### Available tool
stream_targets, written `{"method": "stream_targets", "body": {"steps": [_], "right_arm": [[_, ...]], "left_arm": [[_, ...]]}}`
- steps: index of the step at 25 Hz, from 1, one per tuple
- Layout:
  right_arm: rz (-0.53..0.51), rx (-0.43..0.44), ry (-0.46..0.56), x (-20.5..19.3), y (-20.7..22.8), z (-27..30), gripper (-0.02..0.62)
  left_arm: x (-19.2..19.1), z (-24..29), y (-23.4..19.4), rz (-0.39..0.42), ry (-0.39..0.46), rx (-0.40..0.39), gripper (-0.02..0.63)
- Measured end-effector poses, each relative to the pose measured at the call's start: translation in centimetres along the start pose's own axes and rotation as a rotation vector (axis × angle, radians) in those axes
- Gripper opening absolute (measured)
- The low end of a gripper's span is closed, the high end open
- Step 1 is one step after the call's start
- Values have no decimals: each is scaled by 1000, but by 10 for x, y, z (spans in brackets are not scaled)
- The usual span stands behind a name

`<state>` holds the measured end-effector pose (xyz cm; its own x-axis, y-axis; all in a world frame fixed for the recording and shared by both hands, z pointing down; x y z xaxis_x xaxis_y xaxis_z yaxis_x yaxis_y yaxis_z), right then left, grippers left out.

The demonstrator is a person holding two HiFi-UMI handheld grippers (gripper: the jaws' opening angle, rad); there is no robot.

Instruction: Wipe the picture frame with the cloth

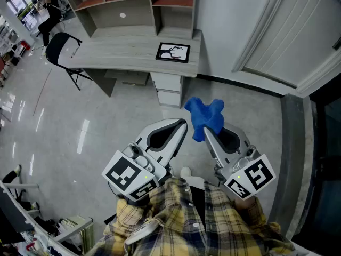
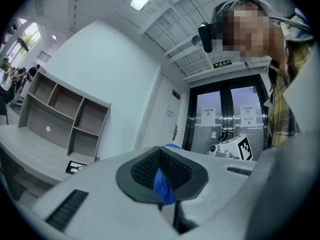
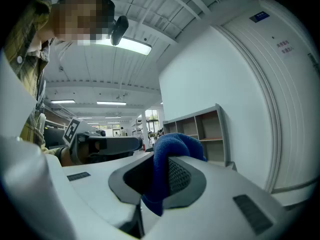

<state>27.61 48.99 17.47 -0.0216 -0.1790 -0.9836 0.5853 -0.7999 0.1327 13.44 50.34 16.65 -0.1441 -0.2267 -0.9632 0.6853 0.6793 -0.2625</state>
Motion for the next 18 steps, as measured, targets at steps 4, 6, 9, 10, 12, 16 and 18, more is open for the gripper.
{"method": "stream_targets", "body": {"steps": [4, 6, 9, 10, 12, 16, 18], "right_arm": [[-2, 1, 0, -1, 2, -7, 52], [-1, -3, 3, -2, 4, -11, 52], [7, -13, 9, -5, 6, -9, 52], [10, -16, 11, -6, 5, -7, 52], [14, -18, 16, -8, 5, -6, 52], [27, -4, 21, -10, 13, -14, 53], [37, 7, 14, -13, 14, -13, 52]], "left_arm": [[-1, 5, 6, 6, -6, -7, 6], [-2, 9, 9, 10, -8, -8, 6], [-4, 8, 4, 12, -5, -7, 6], [-5, 5, 1, 12, -2, -6, 6], [-5, 1, -2, 14, 3, 3, 6], [-8, 3, 6, 15, 7, 34, 6], [-11, 0, 5, 5, 9, 51, 6]]}}
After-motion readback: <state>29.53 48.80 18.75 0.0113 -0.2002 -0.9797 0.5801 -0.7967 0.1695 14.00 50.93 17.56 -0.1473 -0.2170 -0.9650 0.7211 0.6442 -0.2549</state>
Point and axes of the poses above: the fingertips, and each gripper's own axes: z forward along the fingers, y to its right, x out of its top, the point moved 6 cm from there along -z, backward along the fingers, and after that the axes turned 5 degrees about -y, right-handed, at the moved point
